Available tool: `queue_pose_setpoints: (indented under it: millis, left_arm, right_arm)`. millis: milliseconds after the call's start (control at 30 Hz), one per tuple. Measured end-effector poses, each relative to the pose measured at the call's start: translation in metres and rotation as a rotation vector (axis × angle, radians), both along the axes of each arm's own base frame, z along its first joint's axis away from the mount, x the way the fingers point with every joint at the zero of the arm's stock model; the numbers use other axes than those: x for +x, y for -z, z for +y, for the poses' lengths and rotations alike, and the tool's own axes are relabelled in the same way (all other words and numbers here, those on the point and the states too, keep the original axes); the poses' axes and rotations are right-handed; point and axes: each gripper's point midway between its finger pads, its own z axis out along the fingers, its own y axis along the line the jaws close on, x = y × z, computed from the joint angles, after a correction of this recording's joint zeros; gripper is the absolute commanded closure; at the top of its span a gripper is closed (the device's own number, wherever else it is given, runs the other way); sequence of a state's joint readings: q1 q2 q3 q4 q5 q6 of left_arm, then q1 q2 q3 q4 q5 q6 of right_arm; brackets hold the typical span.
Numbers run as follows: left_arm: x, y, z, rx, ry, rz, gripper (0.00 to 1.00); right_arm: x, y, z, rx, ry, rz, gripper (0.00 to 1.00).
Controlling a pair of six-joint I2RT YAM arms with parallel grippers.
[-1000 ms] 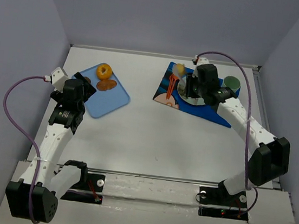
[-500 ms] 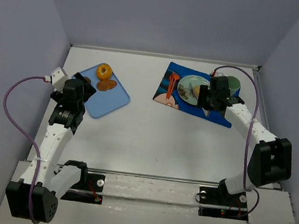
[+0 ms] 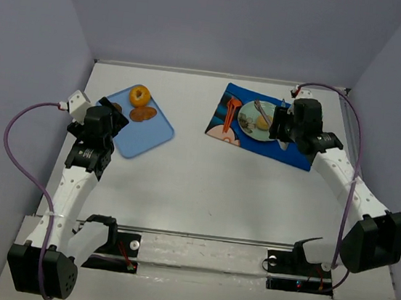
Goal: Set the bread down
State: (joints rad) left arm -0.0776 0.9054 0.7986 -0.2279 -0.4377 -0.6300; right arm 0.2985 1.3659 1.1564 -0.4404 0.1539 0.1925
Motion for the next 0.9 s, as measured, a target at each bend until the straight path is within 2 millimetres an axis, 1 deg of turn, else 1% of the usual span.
queue_pose_setpoints:
  millis: [67, 133, 200, 233, 267, 333, 367, 400, 433, 467, 500, 533, 567, 600, 667, 700, 800, 900]
  left_arm:
    - [0.000, 0.000, 0.000, 0.000, 0.000, 0.000, 0.01]
    - [0.000, 0.000, 0.000, 0.000, 0.000, 0.000, 0.01]
    - [0.000, 0.000, 0.000, 0.000, 0.001, 0.000, 0.01]
    - [0.000, 0.000, 0.000, -0.001, 0.001, 0.000, 0.01]
    - [0.000, 0.000, 0.000, -0.001, 0.002, 0.000, 0.01]
    - [0.000, 0.000, -0.001, -0.003, 0.005, -0.001, 0.01]
    - [0.001, 0.000, -0.002, -0.005, 0.010, -0.003, 0.01]
    - [0.002, -0.001, -0.003, -0.006, 0.013, -0.006, 0.01]
    - [0.002, -0.002, -0.003, -0.008, 0.017, -0.009, 0.01]
    - [0.003, -0.002, -0.004, -0.010, 0.019, -0.012, 0.01]
    - [0.003, -0.003, -0.004, -0.010, 0.021, -0.015, 0.01]
    - [0.004, -0.003, -0.004, -0.011, 0.022, -0.016, 0.01]
    - [0.004, -0.003, -0.004, -0.011, 0.022, -0.016, 0.01]
    - [0.004, -0.002, -0.004, -0.011, 0.022, -0.015, 0.01]
    - [0.005, -0.001, -0.005, -0.011, 0.023, -0.011, 0.01]
    - [0.005, 0.000, -0.005, -0.011, 0.024, -0.006, 0.01]
    - [0.006, 0.004, -0.005, -0.011, 0.025, 0.004, 0.01]
    - [0.007, 0.005, -0.005, -0.011, 0.025, 0.009, 0.01]
  right_arm:
    - [-0.004, -0.015, 0.008, 0.019, -0.073, -0.038, 0.40]
    - [-0.011, -0.024, 0.024, 0.043, -0.189, -0.056, 0.41]
    - [-0.019, -0.027, 0.047, 0.039, -0.309, -0.070, 0.39]
    - [-0.026, -0.025, 0.064, 0.035, -0.384, -0.073, 0.39]
    - [-0.035, -0.020, 0.081, 0.030, -0.454, -0.069, 0.39]
    - [-0.060, -0.004, 0.121, 0.018, -0.624, -0.047, 0.37]
    - [-0.073, 0.007, 0.137, 0.016, -0.698, -0.027, 0.37]
    - [-0.091, 0.025, 0.154, 0.014, -0.790, 0.007, 0.36]
    - [-0.101, 0.035, 0.163, 0.015, -0.837, 0.029, 0.36]
    - [-0.116, 0.052, 0.170, 0.011, -0.889, 0.072, 0.36]
    - [-0.128, 0.070, 0.175, 0.003, -0.932, 0.118, 0.33]
    - [-0.133, 0.083, 0.176, -0.009, -0.948, 0.152, 0.32]
    - [-0.140, 0.101, 0.175, -0.027, -0.959, 0.202, 0.31]
    - [-0.141, 0.112, 0.172, -0.044, -0.958, 0.229, 0.22]
    - [-0.141, 0.124, 0.168, -0.064, -0.944, 0.258, 0.07]
    - [-0.140, 0.128, 0.165, -0.076, -0.937, 0.264, 0.00]
    - [-0.137, 0.125, 0.164, -0.081, -0.929, 0.247, 0.00]
    - [-0.133, 0.110, 0.164, -0.074, -0.916, 0.194, 0.00]
